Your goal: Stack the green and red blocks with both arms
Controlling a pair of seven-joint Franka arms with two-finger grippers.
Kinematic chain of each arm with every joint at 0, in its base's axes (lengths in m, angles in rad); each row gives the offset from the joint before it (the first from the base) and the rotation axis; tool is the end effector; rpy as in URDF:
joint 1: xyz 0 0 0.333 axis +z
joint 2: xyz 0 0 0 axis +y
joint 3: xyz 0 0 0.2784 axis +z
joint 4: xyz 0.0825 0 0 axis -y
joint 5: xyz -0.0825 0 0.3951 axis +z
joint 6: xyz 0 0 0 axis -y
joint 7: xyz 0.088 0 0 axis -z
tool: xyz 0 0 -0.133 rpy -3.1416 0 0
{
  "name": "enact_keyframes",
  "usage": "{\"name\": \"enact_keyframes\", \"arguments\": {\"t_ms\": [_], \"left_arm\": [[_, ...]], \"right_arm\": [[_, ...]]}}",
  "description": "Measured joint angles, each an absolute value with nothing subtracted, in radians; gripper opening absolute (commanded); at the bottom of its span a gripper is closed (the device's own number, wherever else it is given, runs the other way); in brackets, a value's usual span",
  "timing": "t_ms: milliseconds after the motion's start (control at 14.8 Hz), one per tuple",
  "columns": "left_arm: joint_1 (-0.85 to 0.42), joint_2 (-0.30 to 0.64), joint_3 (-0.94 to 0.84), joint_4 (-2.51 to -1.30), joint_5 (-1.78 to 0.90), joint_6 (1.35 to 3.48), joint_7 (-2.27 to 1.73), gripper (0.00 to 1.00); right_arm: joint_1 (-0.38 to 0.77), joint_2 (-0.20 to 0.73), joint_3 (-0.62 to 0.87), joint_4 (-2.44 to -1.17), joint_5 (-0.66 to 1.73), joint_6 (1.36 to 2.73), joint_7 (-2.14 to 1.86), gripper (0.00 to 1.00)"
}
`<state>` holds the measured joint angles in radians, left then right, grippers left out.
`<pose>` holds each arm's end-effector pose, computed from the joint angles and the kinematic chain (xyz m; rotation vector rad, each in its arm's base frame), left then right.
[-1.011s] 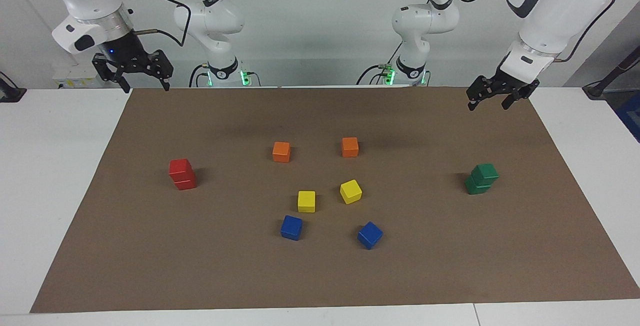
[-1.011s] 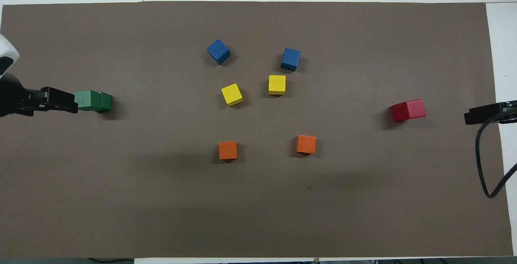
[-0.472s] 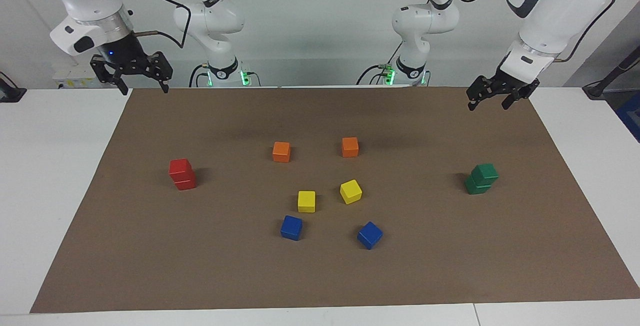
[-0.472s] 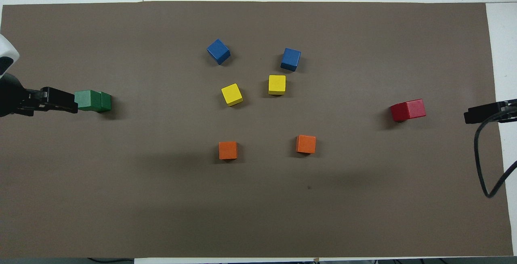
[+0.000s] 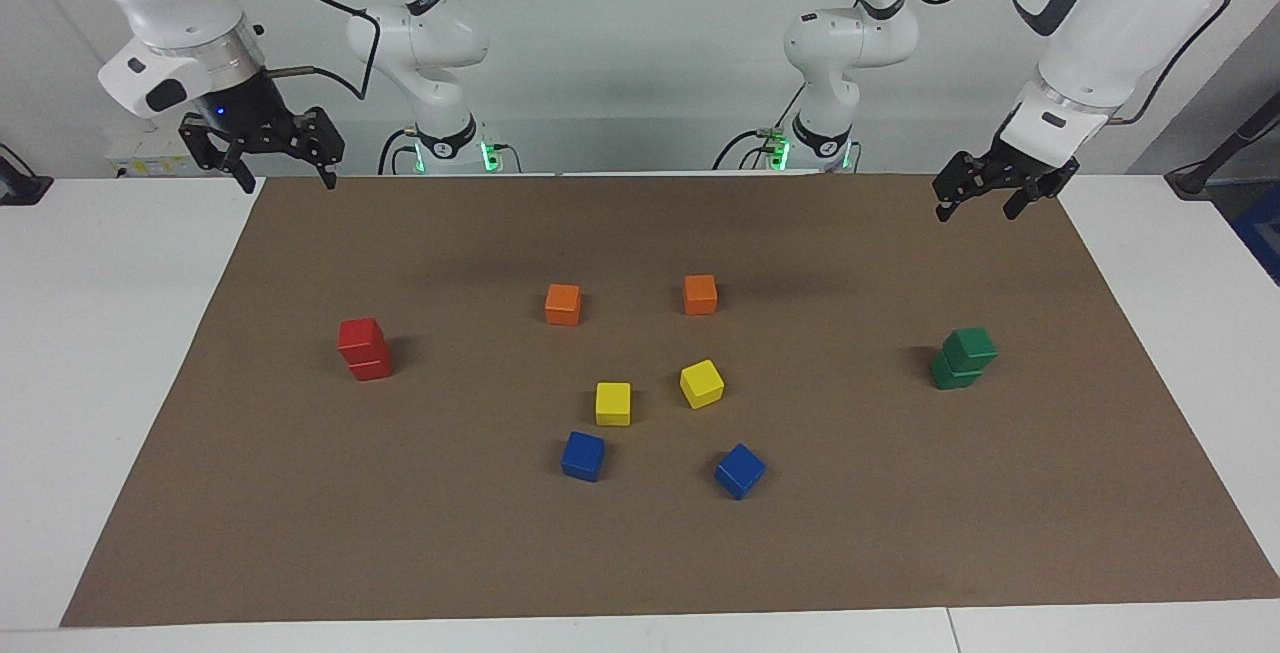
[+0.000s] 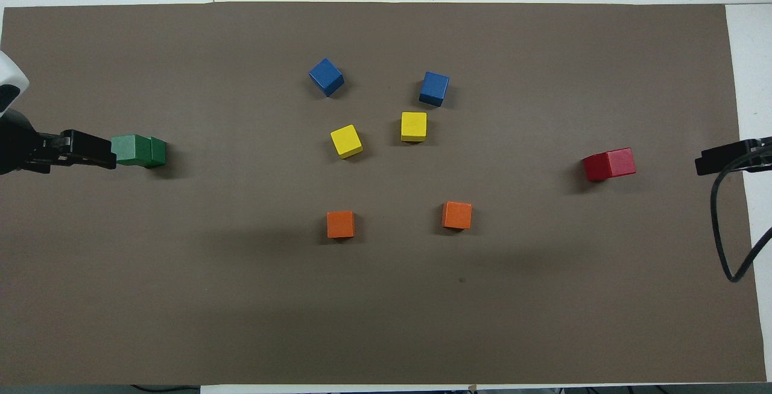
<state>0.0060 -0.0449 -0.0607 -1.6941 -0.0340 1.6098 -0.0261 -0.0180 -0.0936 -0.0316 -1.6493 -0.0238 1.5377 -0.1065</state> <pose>0.5519 -0.0351 0.5298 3.1111 -0.0412 -0.0633 0.5347 -0.0304 0.5718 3.1208 0.0882 -0.0306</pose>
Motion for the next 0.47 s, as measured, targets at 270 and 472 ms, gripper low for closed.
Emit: {"name": "enact_keyframes", "arguments": {"t_ms": [270, 472], "left_arm": [[0.006, -0.045, -0.061, -1.694, -0.034, 1.61, -0.026, 1.0], [0.006, -0.045, -0.061, -1.694, -0.034, 1.61, -0.026, 1.0]], "right_arm": [[-0.018, -0.094, -0.032, -1.649, -0.023, 1.538, -0.072, 1.0], [-0.018, -0.094, -0.032, -1.649, -0.023, 1.538, -0.068, 1.0]]}}
